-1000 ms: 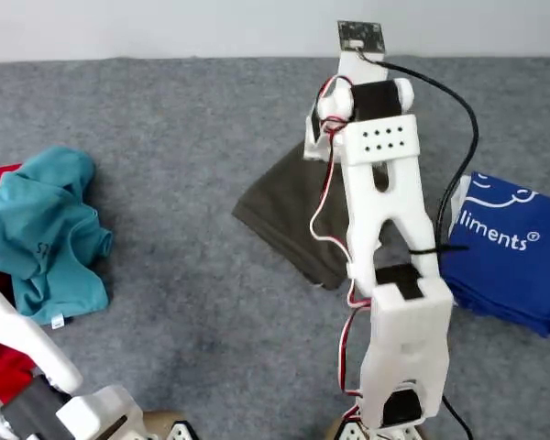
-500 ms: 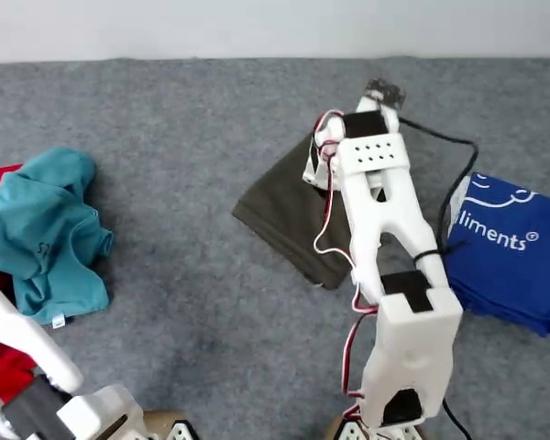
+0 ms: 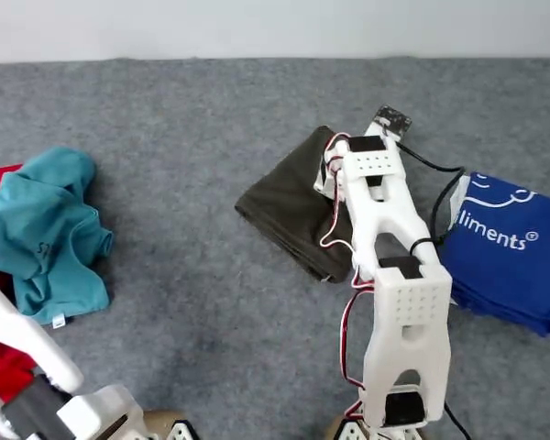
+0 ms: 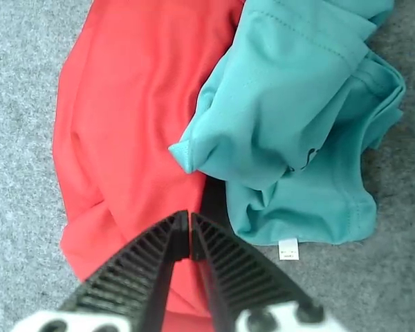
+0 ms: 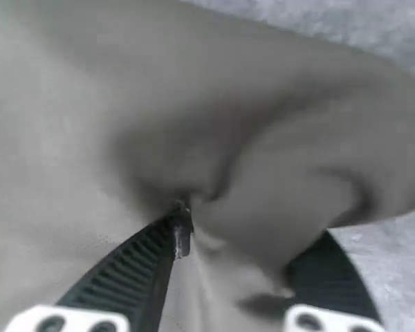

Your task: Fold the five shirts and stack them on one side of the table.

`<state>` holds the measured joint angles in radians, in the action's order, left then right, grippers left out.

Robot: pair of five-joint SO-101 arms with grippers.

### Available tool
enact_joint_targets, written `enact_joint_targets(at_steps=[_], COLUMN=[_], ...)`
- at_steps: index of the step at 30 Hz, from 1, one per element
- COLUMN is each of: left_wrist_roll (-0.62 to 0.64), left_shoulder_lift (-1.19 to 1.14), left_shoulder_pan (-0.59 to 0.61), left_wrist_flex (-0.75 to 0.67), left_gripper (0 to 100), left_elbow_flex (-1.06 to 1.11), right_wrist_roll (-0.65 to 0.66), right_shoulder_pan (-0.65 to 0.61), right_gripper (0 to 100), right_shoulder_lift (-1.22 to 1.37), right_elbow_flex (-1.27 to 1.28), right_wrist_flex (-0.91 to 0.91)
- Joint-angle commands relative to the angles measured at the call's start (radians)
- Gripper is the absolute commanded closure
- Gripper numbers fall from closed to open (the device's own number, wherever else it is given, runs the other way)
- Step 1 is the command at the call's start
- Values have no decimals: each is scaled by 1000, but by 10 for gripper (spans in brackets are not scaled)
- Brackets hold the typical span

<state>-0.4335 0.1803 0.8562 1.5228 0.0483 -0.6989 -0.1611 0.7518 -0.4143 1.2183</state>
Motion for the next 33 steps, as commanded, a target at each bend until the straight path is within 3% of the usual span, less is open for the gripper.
enact_joint_targets(at_steps=[1,5,12,25,33], left_wrist_roll=[-54,-63,-61,-61,-61], left_shoulder_lift=[35,35,35,35,35], left_shoulder_pan=[2,2,2,2,-2], left_wrist_flex=[-18,-18,-17,-17,-17], left_gripper=[983,984,984,984,984], left_elbow_flex=[-5,-5,-5,-5,-5], right_wrist_roll=[0,8,201,586,721], right_shoulder_pan=[5,18,25,159,286], right_gripper=[974,992,990,990,990], right_shoulder_lift=[62,56,-125,-585,-750], right_elbow_flex=[-55,-75,-95,-95,-91], right_wrist_flex=[42,116,249,564,575])
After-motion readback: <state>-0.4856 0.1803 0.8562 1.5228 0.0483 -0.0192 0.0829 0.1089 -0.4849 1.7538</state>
